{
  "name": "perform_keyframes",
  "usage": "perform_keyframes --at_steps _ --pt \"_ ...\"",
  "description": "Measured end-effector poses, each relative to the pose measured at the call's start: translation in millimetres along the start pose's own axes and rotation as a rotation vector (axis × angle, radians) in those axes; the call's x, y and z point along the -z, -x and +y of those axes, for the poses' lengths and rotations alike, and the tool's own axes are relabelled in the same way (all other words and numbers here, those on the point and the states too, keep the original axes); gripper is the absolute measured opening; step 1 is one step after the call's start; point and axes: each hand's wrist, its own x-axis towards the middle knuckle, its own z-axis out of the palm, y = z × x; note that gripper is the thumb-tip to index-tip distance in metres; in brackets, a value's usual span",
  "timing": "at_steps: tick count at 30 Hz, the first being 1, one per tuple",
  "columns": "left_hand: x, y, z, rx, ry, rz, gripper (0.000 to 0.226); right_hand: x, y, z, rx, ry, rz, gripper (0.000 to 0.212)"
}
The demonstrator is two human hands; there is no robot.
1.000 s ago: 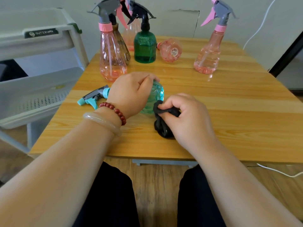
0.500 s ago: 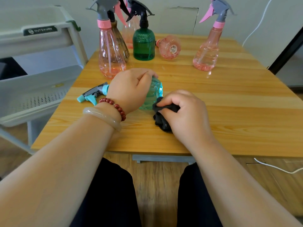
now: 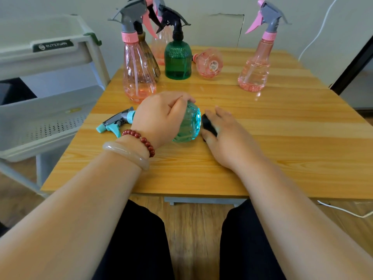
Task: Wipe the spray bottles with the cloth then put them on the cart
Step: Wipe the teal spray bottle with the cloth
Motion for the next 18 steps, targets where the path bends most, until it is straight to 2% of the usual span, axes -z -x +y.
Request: perform_keyframes --at_steps 1,3,10,12,16,18 --pt "-0.4 0.2 0.3 0.002 -0.003 0.001 0.036 -2.0 -0.2 0.7 -0.016 0.069 -0.065 0.056" --pt "0.0 1.5 1.7 -0.002 0.005 0.0 0.036 -1.9 -1.0 1.2 -0.029 0.086 -0.093 0.055" --pt "4.8 5.4 2.0 -0.097 -0.012 -0.006 0.039 -3.3 3.4 4.8 -0.015 0.038 -0.03 0.052" --pt "6.5 6.8 0.2 -0.141 -0.037 -0.005 0.04 -4.7 4.8 6.3 -0.016 -0.054 0.051 0.049" --pt "12.4 14.3 -3.4 -0.143 0.029 0.098 0.033 6.3 12.0 -2.7 0.066 -0.294 0.39 0.044" --pt "14.1 21.0 -4.9 -0.138 0.022 0.167 0.032 17.2 14.1 -14.1 0.125 -0.395 0.352 0.05"
